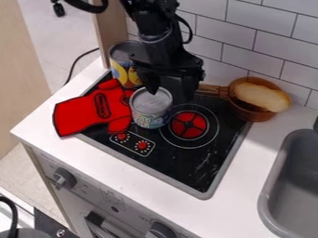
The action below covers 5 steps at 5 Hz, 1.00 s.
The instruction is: Moved red t-shirt shaped cloth to bottom left
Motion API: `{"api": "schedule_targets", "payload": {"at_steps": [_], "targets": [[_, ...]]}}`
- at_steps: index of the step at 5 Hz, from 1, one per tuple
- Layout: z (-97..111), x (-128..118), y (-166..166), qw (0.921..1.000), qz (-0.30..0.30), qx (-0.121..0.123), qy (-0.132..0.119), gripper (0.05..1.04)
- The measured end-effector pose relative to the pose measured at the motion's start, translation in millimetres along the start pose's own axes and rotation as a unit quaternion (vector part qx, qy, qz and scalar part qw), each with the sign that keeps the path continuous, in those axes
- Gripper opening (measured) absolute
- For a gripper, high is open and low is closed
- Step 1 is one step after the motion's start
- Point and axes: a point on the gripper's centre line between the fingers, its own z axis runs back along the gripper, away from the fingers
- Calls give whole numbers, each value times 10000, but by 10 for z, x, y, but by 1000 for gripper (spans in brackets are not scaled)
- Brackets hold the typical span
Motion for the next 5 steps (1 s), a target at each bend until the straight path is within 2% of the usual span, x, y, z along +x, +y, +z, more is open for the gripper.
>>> {"api": "schedule_targets", "payload": {"at_steps": [1,2,3,4,5], "targets": [[-71,-71,9,9999,21,4,167,996],[-41,-182,56,9992,-36,-16,399,996],[69,-203,107,9993,-74,-111,357,996],[79,-244,289,9991,-130,-62,398,996],[60,-296,578,9991,-105,262,319,996]]}}
